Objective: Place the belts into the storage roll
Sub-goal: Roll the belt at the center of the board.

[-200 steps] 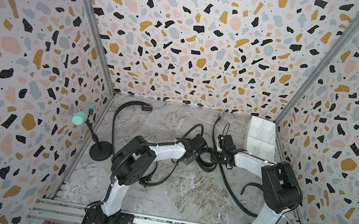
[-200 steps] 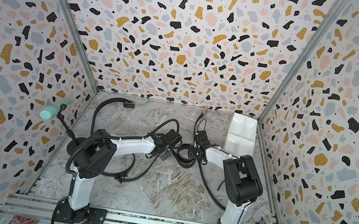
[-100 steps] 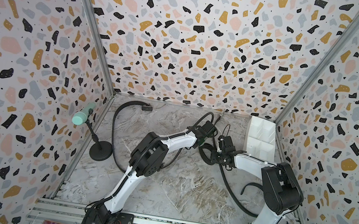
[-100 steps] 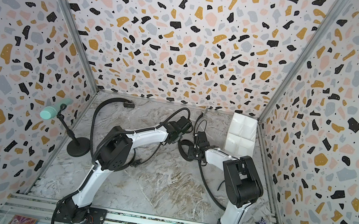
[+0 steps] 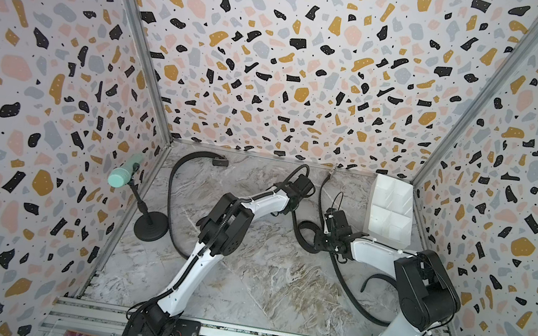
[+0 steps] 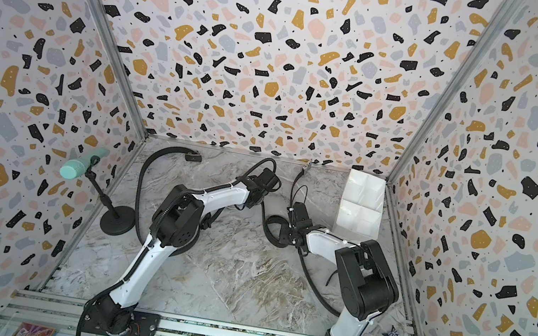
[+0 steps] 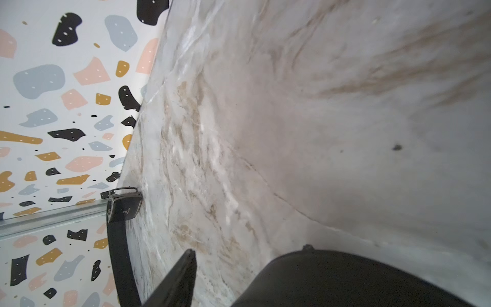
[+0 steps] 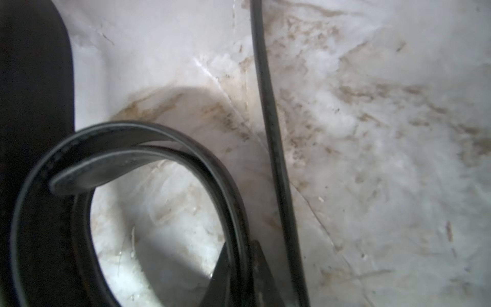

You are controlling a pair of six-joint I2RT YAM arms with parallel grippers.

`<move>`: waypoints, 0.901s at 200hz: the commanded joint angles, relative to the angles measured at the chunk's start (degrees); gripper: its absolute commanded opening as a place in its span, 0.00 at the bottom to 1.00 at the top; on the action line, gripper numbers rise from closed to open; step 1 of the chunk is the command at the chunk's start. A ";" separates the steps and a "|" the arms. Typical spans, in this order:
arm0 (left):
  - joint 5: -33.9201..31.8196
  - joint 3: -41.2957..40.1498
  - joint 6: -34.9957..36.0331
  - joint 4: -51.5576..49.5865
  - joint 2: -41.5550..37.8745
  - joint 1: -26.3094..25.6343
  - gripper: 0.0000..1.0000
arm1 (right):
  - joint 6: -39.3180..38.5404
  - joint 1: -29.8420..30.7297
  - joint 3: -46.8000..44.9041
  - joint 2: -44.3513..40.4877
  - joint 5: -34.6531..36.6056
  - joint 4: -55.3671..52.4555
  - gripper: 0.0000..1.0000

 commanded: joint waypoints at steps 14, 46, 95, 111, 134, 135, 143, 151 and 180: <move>-1.56 1.68 -0.21 3.35 -1.09 0.56 0.80 | -0.83 2.08 -5.34 0.93 -4.54 -14.54 0.03; 0.56 -2.16 -2.21 4.68 -3.44 0.52 0.94 | 0.04 4.43 -4.75 1.26 -3.76 -14.80 0.02; 8.32 -14.94 -8.80 8.59 -12.43 0.48 0.97 | 1.56 5.73 -2.20 1.69 -2.13 -15.31 0.03; 10.23 -20.28 -11.63 10.67 -15.95 0.48 0.98 | 1.74 6.17 -1.59 1.91 -1.83 -15.42 0.03; 11.00 -27.05 -16.37 13.46 -21.31 0.56 0.99 | 1.80 7.25 -0.97 2.27 -1.33 -15.51 0.02; 10.98 -27.24 -16.61 13.60 -21.63 0.56 0.99 | 1.78 7.35 -0.95 2.31 -1.31 -15.49 0.03; 11.02 -29.71 -18.33 14.95 -23.75 0.63 0.99 | 1.87 7.92 -0.75 2.46 -0.97 -15.51 0.03; 12.16 -32.03 -20.54 16.28 -25.80 0.89 0.98 | 1.88 8.61 -0.60 2.63 -0.61 -15.62 0.03; 23.44 -39.60 -31.35 21.83 -30.90 3.20 0.93 | 1.99 10.94 -0.15 2.77 0.68 -15.54 0.03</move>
